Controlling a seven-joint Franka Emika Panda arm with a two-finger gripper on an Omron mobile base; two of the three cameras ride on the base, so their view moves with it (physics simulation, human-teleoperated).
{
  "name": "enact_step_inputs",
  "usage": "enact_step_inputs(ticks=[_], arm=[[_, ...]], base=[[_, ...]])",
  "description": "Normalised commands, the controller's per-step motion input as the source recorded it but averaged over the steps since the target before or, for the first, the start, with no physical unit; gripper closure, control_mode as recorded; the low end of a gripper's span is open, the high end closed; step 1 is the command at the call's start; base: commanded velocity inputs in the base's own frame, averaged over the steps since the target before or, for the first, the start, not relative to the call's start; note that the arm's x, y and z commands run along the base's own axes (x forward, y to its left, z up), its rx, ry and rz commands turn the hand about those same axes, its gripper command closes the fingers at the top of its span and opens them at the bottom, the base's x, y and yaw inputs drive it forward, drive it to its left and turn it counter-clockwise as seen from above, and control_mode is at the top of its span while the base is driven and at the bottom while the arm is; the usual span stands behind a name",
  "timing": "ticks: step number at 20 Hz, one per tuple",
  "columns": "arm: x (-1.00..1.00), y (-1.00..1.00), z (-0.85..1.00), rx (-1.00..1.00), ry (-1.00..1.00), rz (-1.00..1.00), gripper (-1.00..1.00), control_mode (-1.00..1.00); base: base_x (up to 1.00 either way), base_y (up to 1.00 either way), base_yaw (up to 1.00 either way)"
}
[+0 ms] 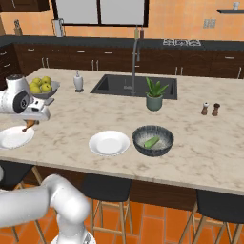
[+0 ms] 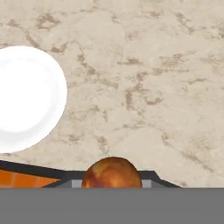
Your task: Pick the chicken drumstick and corn from their plates and place them in the bowl. Then put the bowl in the fridge.
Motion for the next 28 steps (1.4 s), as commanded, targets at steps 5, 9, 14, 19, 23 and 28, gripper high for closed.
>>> enact_step_inputs(ticks=[5,9,14,19,23,28], arm=[[0.16,-1.0,0.34,0.0,0.09,-0.06,1.0,-1.0],[0.08,-1.0,0.23,0.0,0.05,-0.04,1.0,-1.0],[0.0,-1.0,0.09,0.0,0.0,-0.03,1.0,-1.0],[-0.22,-1.0,0.03,0.0,-0.01,-0.02,1.0,-1.0],[-0.03,-1.0,0.0,0.0,0.0,-0.04,1.0,-1.0],[0.01,-1.0,0.0,0.0,0.0,-0.06,1.0,-1.0]], base=[[0.0,0.0,0.0],[0.0,0.0,0.0],[0.0,0.0,0.0],[0.0,0.0,0.0],[0.0,0.0,0.0],[0.0,0.0,0.0]])
